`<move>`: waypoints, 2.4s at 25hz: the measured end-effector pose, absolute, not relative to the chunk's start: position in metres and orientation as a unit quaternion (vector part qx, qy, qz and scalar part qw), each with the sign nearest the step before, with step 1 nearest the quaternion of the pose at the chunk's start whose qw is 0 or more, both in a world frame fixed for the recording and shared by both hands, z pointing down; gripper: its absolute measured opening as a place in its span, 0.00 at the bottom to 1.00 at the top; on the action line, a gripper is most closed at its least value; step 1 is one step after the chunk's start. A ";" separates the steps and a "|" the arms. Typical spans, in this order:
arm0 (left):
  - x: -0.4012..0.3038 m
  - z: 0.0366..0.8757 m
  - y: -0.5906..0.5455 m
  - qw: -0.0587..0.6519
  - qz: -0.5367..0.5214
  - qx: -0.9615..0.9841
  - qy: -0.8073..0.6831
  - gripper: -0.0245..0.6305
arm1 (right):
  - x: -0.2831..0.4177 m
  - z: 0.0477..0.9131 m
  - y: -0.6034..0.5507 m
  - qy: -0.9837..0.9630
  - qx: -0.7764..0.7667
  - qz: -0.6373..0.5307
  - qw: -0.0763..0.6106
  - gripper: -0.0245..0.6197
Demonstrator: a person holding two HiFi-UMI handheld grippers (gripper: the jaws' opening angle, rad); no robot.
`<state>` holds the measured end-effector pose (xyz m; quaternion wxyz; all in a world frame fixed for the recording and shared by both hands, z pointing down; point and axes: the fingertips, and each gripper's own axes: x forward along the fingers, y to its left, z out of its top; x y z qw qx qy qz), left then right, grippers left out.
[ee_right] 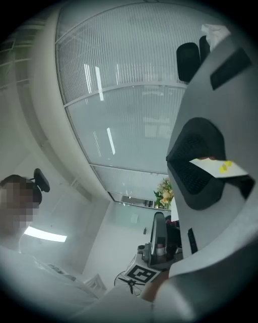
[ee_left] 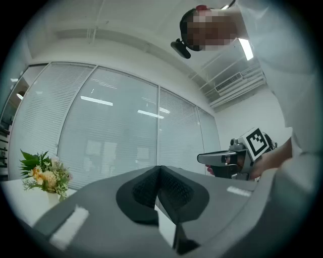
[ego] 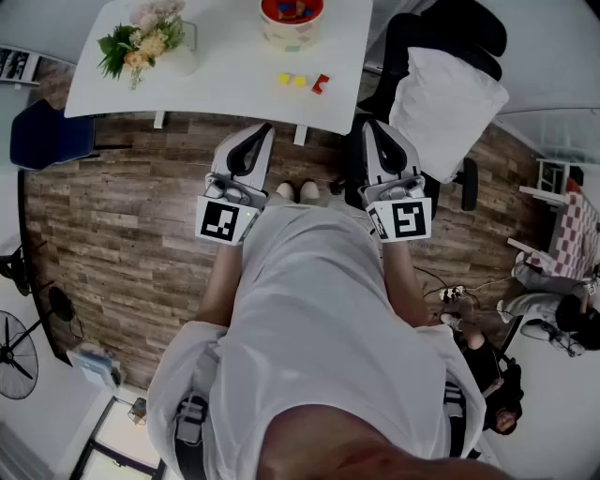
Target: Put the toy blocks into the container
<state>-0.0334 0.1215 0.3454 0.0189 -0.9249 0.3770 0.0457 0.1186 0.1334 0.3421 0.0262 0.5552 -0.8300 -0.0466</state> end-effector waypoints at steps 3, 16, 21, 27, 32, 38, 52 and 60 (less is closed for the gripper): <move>-0.036 0.343 0.124 0.012 0.047 -0.926 0.375 0.03 | 0.112 0.345 0.133 -0.833 0.551 -0.040 0.034 0.04; -0.053 0.343 0.130 0.004 0.063 -0.928 0.367 0.03 | 0.106 0.359 0.128 -0.828 0.557 -0.022 0.059 0.09; -0.066 0.357 0.131 -0.009 0.058 -0.930 0.362 0.03 | 0.104 0.379 0.127 -0.823 0.560 -0.008 0.091 0.17; -0.069 0.365 0.135 -0.015 0.061 -0.929 0.365 0.03 | 0.106 0.405 0.120 -0.821 0.560 0.006 0.110 0.17; -0.061 0.375 0.123 -0.022 0.041 -0.928 0.369 0.03 | 0.105 0.420 0.094 -0.834 0.538 0.011 0.119 0.26; -0.039 0.372 0.087 -0.026 0.027 -0.921 0.389 0.03 | 0.122 0.450 0.047 -0.850 0.510 0.039 0.127 0.40; 0.018 0.384 0.039 -0.031 -0.023 -0.918 0.394 0.03 | 0.150 0.505 -0.018 -0.877 0.447 0.057 0.167 0.54; 0.027 0.391 0.021 -0.035 -0.035 -0.924 0.379 0.03 | 0.141 0.549 -0.033 -0.877 0.423 0.069 0.218 0.61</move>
